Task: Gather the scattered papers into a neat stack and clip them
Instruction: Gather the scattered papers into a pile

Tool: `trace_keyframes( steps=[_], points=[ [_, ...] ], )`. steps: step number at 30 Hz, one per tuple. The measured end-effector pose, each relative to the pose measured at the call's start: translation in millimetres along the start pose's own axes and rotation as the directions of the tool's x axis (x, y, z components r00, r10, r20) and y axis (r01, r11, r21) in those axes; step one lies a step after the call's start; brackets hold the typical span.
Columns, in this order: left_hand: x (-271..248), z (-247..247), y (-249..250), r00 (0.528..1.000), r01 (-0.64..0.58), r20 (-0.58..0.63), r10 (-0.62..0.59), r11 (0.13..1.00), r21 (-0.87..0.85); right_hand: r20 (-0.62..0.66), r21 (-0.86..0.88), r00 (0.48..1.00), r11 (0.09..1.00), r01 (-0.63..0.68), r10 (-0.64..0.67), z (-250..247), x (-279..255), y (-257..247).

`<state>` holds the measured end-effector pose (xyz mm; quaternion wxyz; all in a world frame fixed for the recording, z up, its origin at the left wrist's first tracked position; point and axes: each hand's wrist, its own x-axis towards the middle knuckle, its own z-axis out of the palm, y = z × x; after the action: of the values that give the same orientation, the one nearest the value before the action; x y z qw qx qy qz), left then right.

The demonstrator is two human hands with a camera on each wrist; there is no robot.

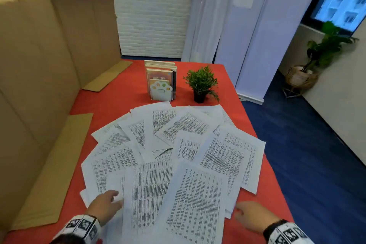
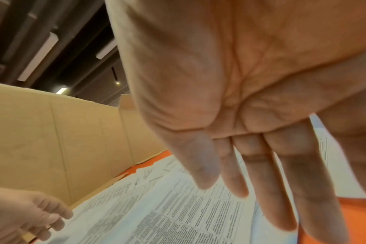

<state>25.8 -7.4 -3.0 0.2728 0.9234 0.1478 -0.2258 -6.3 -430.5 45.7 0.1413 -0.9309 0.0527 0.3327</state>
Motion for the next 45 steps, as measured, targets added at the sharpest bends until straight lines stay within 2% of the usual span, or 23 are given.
trace_keyframes(
  steps=[2,4,9,12,16,19,21,23,25,27,29,33,37,39,42,45],
  points=[
    [9.6,8.3,-3.6,0.996,0.072,-0.045,-0.072,0.997,-0.005,-0.034,0.013,0.999,1.000,-0.013,0.013,-3.3,15.2,-10.2],
    [9.9,18.6,-6.0,0.987,0.154,-0.042,-0.154,0.988,0.005,-0.077,0.022,0.994,0.996,-0.082,0.083,8.5,35.0,-11.2],
    [1.5,35.1,-0.5,0.974,0.219,-0.083,-0.211,0.970,0.109,-0.077,0.133,0.964,0.961,-0.244,0.255,35.4,56.9,-18.1],
    [0.3,43.5,-2.2,0.982,0.178,-0.082,-0.169,0.976,0.126,-0.058,0.225,0.954,0.934,-0.276,0.295,55.0,63.7,-19.6],
    [3.6,46.6,-4.6,0.996,0.083,-0.023,-0.081,0.991,0.109,-0.070,0.224,0.958,0.940,-0.257,0.279,68.7,65.4,-28.0],
    [4.1,49.9,-6.9,0.999,-0.030,0.016,0.028,0.993,0.112,-0.067,0.198,0.967,0.953,-0.230,0.247,70.6,64.9,-34.1],
    [4.1,51.1,-9.8,0.998,-0.058,-0.001,0.058,0.997,0.054,-0.081,0.186,0.974,0.963,-0.196,0.213,70.3,65.9,-39.0],
    [4.9,47.8,-15.2,0.995,-0.040,-0.094,0.039,0.999,-0.004,-0.157,0.231,0.971,0.963,-0.140,0.179,70.5,66.5,-46.4],
    [9.5,40.6,-25.7,0.971,-0.027,-0.239,0.017,0.999,-0.037,-0.287,0.318,0.943,0.945,-0.073,0.169,67.4,64.8,-54.9],
    [13.5,31.1,-37.5,0.952,0.011,-0.305,-0.029,0.998,-0.060,-0.371,0.403,0.913,0.915,-0.008,0.171,62.6,64.2,-63.7],
    [13.1,24.7,-45.1,0.955,0.059,-0.284,-0.086,0.993,-0.102,-0.394,0.446,0.904,0.895,0.030,0.166,57.9,65.9,-72.0],
    [7.5,27.0,-46.5,0.974,0.029,-0.220,-0.059,0.991,-0.134,-0.436,0.462,0.870,0.887,-0.003,0.230,58.2,71.5,-77.7],
    [3.9,37.2,-44.1,0.978,-0.021,-0.208,-0.018,0.983,-0.185,-0.456,0.589,0.776,0.801,-0.103,0.435,54.5,80.3,-53.9],
    [6.0,40.2,-42.2,0.970,-0.059,-0.242,0.002,0.972,-0.227,-0.464,0.603,0.740,0.785,-0.139,0.487,49.5,89.3,-36.2],
    [6.9,42.1,-34.7,0.965,-0.048,-0.259,-0.031,0.955,-0.291,-0.455,0.597,0.701,0.772,-0.217,0.549,41.4,100.6,-17.7],
    [4.8,39.2,-21.8,0.967,-0.059,-0.245,-0.064,0.886,-0.460,-0.432,0.624,0.717,0.755,-0.200,0.547,36.8,109.4,-15.1]
  ],
)
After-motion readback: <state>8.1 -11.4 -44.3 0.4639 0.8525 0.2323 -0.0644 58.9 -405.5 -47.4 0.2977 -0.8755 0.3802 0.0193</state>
